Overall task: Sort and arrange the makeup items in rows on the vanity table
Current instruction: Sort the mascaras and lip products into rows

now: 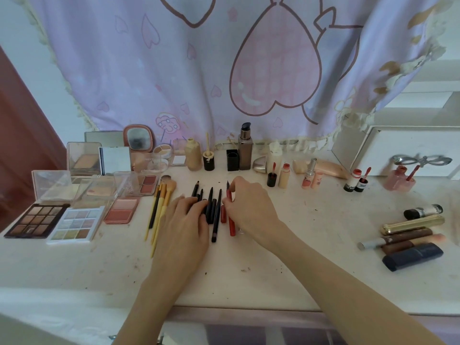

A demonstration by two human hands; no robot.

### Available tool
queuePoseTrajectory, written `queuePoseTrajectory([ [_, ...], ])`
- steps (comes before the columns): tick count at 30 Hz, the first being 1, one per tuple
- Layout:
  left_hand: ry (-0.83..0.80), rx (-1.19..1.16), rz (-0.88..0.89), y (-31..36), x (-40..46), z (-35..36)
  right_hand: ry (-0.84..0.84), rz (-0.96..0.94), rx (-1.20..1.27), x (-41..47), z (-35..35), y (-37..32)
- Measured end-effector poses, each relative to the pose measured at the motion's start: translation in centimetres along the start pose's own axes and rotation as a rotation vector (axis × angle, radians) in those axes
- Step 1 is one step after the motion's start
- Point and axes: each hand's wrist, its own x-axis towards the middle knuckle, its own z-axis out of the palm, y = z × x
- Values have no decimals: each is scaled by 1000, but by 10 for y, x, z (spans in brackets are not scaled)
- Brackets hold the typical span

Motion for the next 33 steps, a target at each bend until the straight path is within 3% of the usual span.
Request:
queuePoseTrajectory([
  [8,-172,-30,75,-3,-4,7,-5,-58,-111,-2,2,0],
  [16,-243,23,96,-5,-3,5,-72,-263,-177,-13,-2,17],
  [21,-258,44,108,-1,-2,4,-29,-331,-36,-20,-6,31],
  [26,-236,40,190,18,4,5,17,-292,56,-32,-27,52],
  [33,-172,-130,455,86,-2,21,69,-202,-2,-67,-86,109],
])
